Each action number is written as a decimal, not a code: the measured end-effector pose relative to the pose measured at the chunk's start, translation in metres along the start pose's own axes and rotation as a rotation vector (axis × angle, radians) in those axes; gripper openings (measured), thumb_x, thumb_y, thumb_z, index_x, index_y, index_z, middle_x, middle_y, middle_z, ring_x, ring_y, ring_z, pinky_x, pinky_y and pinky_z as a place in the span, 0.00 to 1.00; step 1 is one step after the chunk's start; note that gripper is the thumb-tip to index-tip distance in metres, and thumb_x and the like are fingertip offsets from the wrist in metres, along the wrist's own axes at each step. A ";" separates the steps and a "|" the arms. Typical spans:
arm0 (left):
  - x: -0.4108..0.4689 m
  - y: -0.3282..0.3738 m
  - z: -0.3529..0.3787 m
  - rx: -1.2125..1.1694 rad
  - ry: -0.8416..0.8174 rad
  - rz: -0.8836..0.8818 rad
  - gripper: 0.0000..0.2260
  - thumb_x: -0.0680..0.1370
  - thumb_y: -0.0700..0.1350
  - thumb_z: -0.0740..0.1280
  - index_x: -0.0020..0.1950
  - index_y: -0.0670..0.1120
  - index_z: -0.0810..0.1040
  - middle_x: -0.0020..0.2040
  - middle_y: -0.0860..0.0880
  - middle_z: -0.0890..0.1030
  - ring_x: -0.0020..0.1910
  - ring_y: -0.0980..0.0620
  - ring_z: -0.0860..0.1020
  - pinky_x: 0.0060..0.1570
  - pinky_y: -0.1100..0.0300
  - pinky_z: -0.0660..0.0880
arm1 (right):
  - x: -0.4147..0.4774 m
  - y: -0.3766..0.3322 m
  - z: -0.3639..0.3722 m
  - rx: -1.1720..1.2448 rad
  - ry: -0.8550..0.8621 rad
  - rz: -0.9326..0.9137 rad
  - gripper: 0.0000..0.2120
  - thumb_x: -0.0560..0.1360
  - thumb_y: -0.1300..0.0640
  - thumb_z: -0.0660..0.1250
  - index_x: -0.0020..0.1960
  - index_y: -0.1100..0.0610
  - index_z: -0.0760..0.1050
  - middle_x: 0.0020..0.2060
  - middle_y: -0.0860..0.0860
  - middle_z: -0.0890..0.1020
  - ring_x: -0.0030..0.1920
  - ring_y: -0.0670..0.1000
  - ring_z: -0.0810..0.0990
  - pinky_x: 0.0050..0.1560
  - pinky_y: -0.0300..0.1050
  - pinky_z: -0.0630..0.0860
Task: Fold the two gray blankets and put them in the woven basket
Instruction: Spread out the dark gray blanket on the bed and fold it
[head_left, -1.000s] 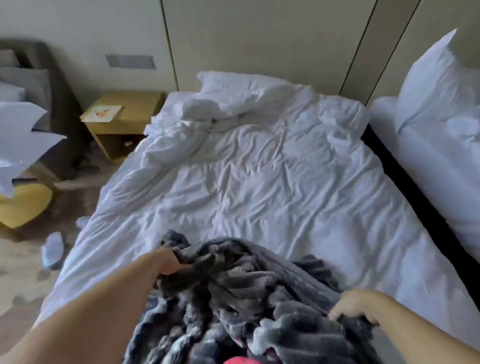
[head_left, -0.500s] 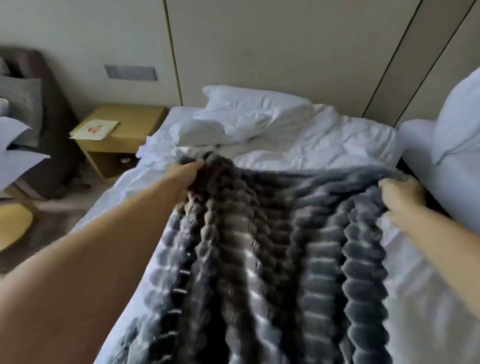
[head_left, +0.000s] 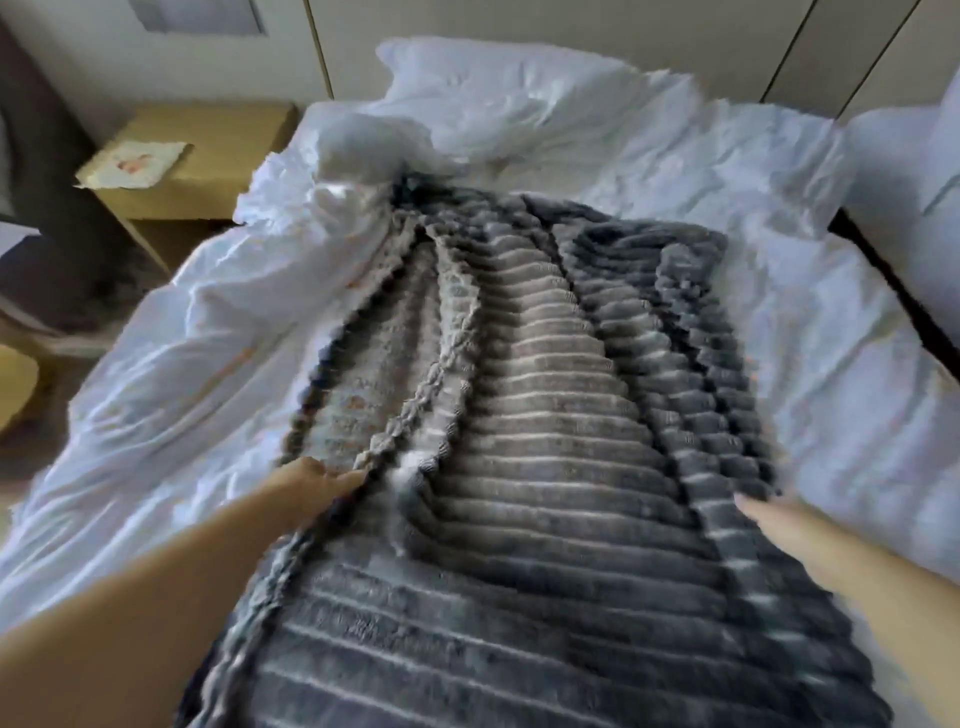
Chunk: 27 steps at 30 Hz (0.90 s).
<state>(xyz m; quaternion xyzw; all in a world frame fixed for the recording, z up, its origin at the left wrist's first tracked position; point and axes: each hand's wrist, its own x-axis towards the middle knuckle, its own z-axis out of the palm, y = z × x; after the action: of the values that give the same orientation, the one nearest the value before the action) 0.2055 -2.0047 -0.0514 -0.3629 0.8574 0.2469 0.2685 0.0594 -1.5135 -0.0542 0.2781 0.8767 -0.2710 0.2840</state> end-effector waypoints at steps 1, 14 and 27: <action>-0.002 -0.015 0.016 0.113 -0.014 -0.023 0.30 0.72 0.68 0.63 0.57 0.43 0.78 0.55 0.42 0.80 0.54 0.43 0.77 0.57 0.55 0.74 | -0.004 0.024 0.012 -0.030 0.062 0.074 0.36 0.77 0.41 0.63 0.73 0.65 0.62 0.70 0.63 0.68 0.64 0.64 0.71 0.57 0.54 0.71; -0.034 -0.039 0.040 -0.271 0.611 -0.044 0.11 0.78 0.48 0.61 0.53 0.44 0.78 0.49 0.39 0.81 0.50 0.39 0.78 0.48 0.51 0.71 | -0.044 0.048 0.019 0.001 0.061 -0.121 0.14 0.73 0.52 0.72 0.50 0.62 0.76 0.45 0.57 0.81 0.44 0.58 0.80 0.46 0.51 0.75; -0.041 -0.066 0.010 0.009 0.254 0.006 0.16 0.76 0.54 0.67 0.40 0.41 0.78 0.42 0.40 0.81 0.41 0.42 0.77 0.38 0.58 0.66 | -0.058 0.028 0.005 0.194 -0.109 -0.118 0.20 0.76 0.49 0.69 0.60 0.62 0.75 0.54 0.60 0.80 0.51 0.58 0.79 0.57 0.53 0.72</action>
<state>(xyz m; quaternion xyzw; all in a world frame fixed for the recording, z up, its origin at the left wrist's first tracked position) 0.2823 -2.0185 -0.0477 -0.3873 0.8868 0.1961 0.1586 0.1189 -1.5161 -0.0292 0.2372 0.8444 -0.3856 0.2866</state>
